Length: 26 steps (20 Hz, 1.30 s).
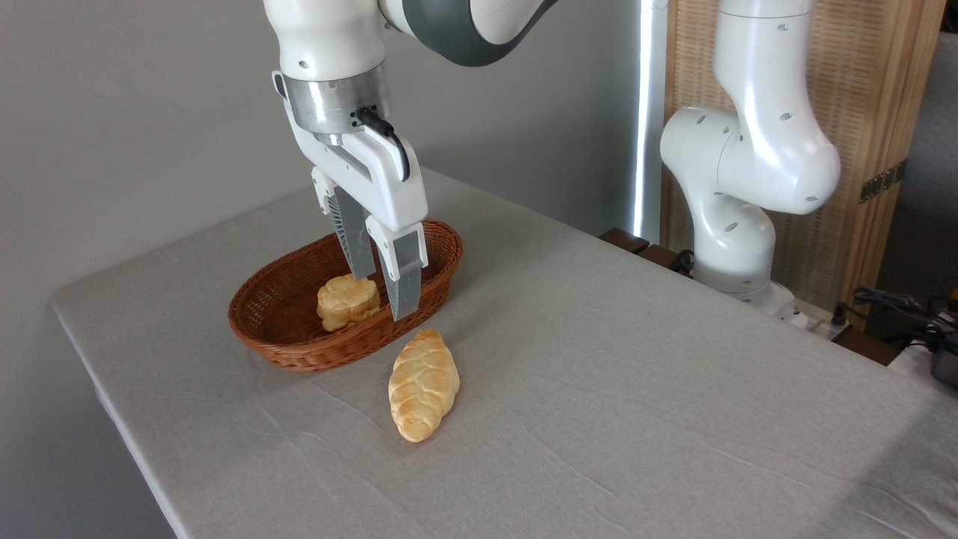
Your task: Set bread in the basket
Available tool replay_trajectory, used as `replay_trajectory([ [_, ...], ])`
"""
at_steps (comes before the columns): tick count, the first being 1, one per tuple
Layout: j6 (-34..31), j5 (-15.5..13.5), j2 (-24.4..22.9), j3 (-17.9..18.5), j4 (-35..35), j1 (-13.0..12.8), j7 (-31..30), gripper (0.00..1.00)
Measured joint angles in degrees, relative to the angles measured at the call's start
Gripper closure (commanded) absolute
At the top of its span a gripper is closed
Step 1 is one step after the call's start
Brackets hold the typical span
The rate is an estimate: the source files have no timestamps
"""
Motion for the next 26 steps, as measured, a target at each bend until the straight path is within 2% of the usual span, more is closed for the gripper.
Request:
replay_trajectory([
  [26, 0.00, 0.00, 0.01, 0.02, -0.12, 0.08, 0.00, 0.00],
])
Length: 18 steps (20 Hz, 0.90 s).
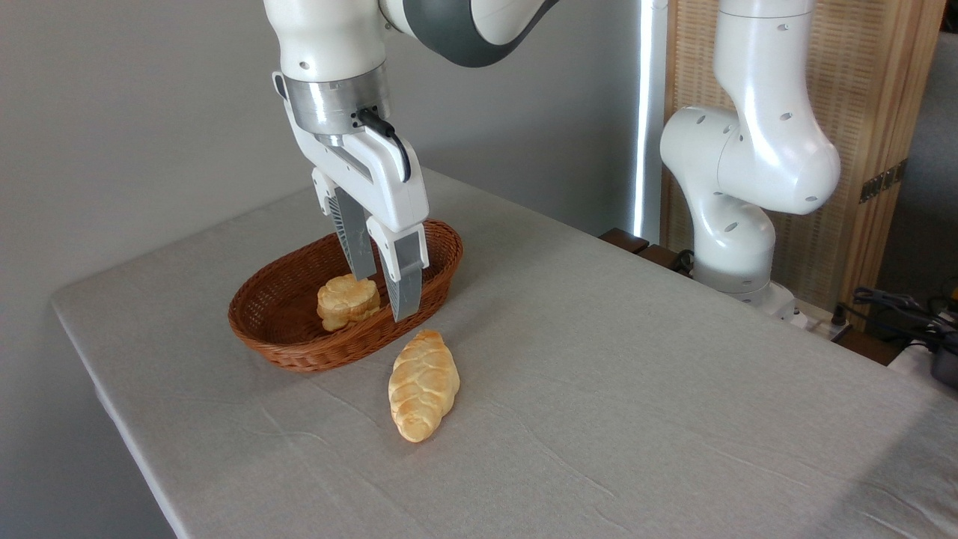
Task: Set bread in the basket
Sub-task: 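Move the gripper over the croissant roll and lower it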
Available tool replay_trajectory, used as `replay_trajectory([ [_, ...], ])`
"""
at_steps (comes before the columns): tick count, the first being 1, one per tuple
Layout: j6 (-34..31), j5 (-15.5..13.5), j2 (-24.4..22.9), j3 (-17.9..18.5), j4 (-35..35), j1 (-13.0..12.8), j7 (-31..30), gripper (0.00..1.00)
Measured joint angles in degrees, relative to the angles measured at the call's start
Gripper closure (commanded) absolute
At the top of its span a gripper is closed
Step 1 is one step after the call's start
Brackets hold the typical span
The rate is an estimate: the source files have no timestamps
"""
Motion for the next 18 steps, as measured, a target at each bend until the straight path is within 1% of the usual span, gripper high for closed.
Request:
replay_trajectory([
  [3, 0.13, 0.00, 0.12, 0.30, -1.57, 0.05, -0.42, 0.00],
  [5, 0.54, -0.02, 0.29, 1.66, -3.17, 0.09, -2.93, 0.00],
  [7, 1.28, -0.10, 0.45, 2.44, -4.23, 0.23, -7.59, 0.01],
  [10, 2.65, -0.17, 0.65, 2.45, -5.56, 0.29, -17.89, 0.02],
  [13, 9.71, -0.85, 0.87, 2.42, -9.05, 0.26, -26.13, 0.02],
  [15, 13.23, -0.95, 0.98, 2.40, -11.54, 0.23, -29.27, 0.01],
  [18, 14.24, -1.02, 0.97, 2.40, -13.00, 0.23, -30.25, 0.00],
])
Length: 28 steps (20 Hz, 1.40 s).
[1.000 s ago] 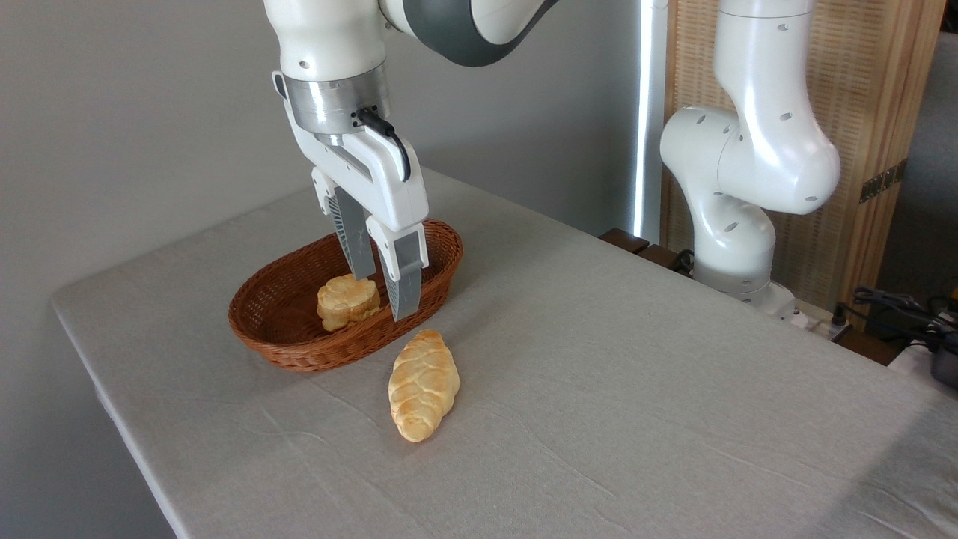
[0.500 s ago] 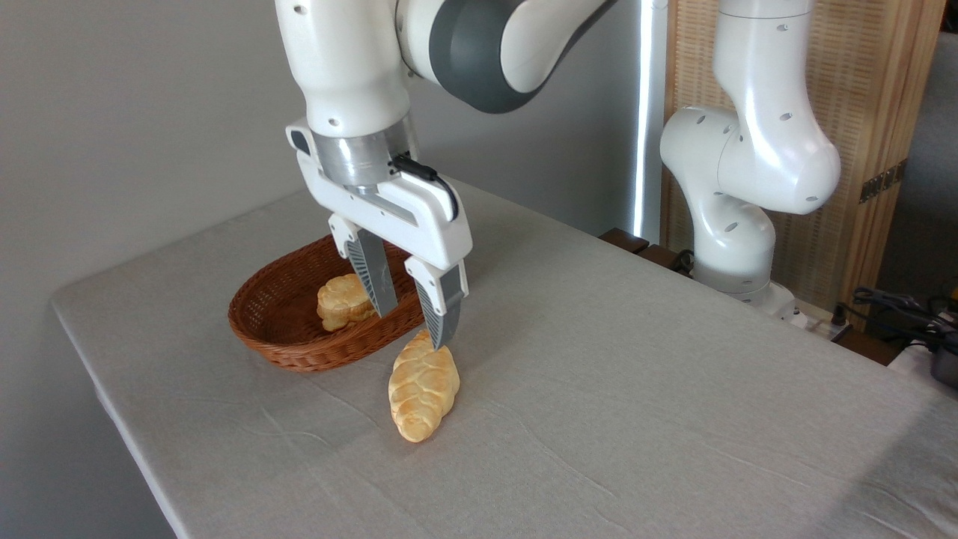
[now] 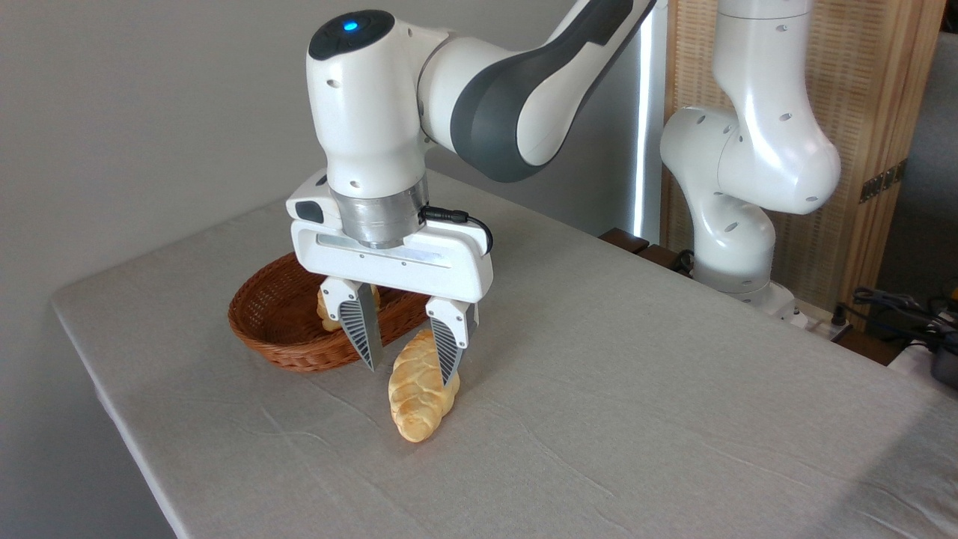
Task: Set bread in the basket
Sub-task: 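Move the gripper over the croissant roll and lower it, then close the gripper around the middle of the croissant roll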
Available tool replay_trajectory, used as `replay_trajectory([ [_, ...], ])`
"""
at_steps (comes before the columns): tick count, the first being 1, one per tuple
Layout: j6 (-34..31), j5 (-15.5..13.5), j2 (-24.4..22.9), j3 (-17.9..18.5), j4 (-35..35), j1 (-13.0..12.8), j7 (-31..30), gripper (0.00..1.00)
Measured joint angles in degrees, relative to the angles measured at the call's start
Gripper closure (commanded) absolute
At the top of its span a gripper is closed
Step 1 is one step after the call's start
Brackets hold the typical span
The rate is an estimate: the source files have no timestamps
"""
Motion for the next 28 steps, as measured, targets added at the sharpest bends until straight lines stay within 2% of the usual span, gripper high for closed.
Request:
replay_trajectory([
  [14, 3.26, 0.00, 2.85, -0.43, -2.84, -1.01, 0.00, 0.00],
  [15, 3.28, 0.00, 2.96, -0.43, -2.84, -1.09, 0.00, 0.03],
  [18, 3.30, 0.01, 3.00, -0.43, -2.84, -1.16, 0.01, 0.38],
  [19, 3.31, 0.01, 3.00, -0.44, -2.84, -1.19, 0.01, 0.47],
  [20, 3.31, 0.01, 3.00, -0.44, -2.84, -1.21, 0.01, 0.51],
  [28, 3.31, 0.03, 2.99, -0.45, -2.83, -1.24, 0.98, 0.51],
])
